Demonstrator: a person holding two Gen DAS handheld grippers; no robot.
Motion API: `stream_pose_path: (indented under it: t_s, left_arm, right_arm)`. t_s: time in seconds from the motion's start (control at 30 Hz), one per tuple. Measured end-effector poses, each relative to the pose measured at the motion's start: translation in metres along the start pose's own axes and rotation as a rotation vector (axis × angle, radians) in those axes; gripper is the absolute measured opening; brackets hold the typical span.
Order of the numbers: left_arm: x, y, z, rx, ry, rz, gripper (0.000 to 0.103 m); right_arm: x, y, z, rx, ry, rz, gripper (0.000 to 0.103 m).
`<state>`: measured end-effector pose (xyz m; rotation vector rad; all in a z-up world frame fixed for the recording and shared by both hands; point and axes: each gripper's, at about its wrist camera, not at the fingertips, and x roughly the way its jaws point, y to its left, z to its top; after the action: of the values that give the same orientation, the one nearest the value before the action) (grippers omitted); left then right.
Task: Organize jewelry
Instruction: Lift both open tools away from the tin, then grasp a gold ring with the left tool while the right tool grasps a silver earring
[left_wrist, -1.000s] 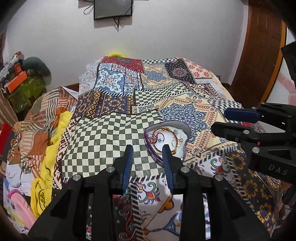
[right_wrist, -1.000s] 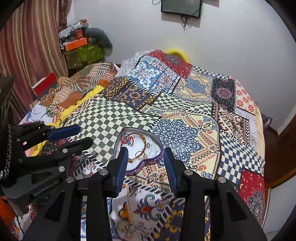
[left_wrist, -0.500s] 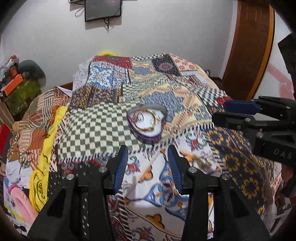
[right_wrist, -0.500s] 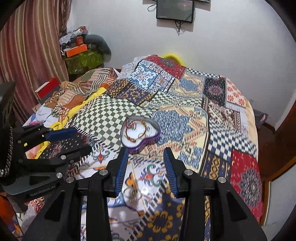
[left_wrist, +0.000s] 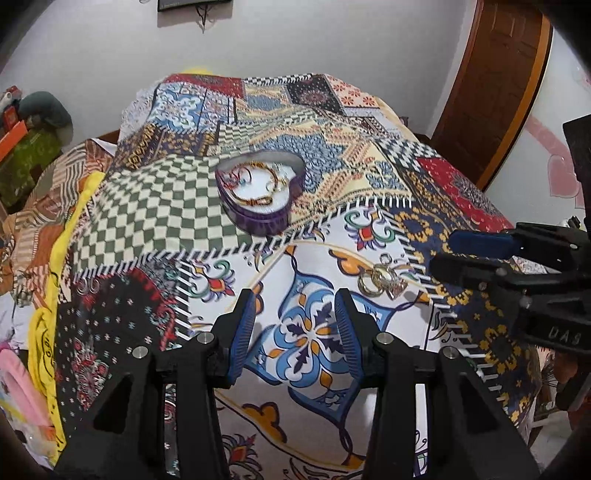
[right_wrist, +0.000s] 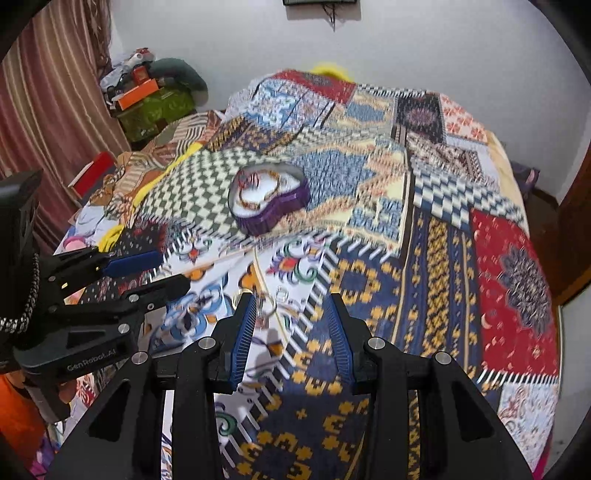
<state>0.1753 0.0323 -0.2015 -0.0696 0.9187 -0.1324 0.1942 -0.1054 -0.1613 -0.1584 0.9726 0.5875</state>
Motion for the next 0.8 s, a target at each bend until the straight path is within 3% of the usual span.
stream_pose_path:
  t_s: [0.33, 0.37, 0.43, 0.5, 0.8]
  left_arm:
    - [0.007, -0.001, -0.012, 0.011, 0.030, -0.020, 0.043]
    - [0.006, -0.001, -0.012, 0.012, 0.029, -0.024, 0.043]
    - [0.008, -0.001, -0.012, 0.012, 0.031, -0.031, 0.043]
    - [0.010, -0.002, -0.011, 0.012, 0.037, -0.042, 0.043]
    - [0.016, -0.025, -0.002, 0.055, 0.029, -0.075, 0.043]
  right_arm:
    - [0.028, 0.014, -0.008, -0.040, 0.059, 0.028, 0.036]
    - [0.027, 0.013, -0.008, -0.036, 0.051, 0.033, 0.034]
    - [0.028, 0.011, -0.006, -0.029, 0.052, 0.056, 0.018]
    - [0.031, 0.009, -0.006, -0.020, 0.060, 0.075, 0.011]
    - [0.016, -0.004, -0.010, 0.008, 0.004, 0.038, 0.011]
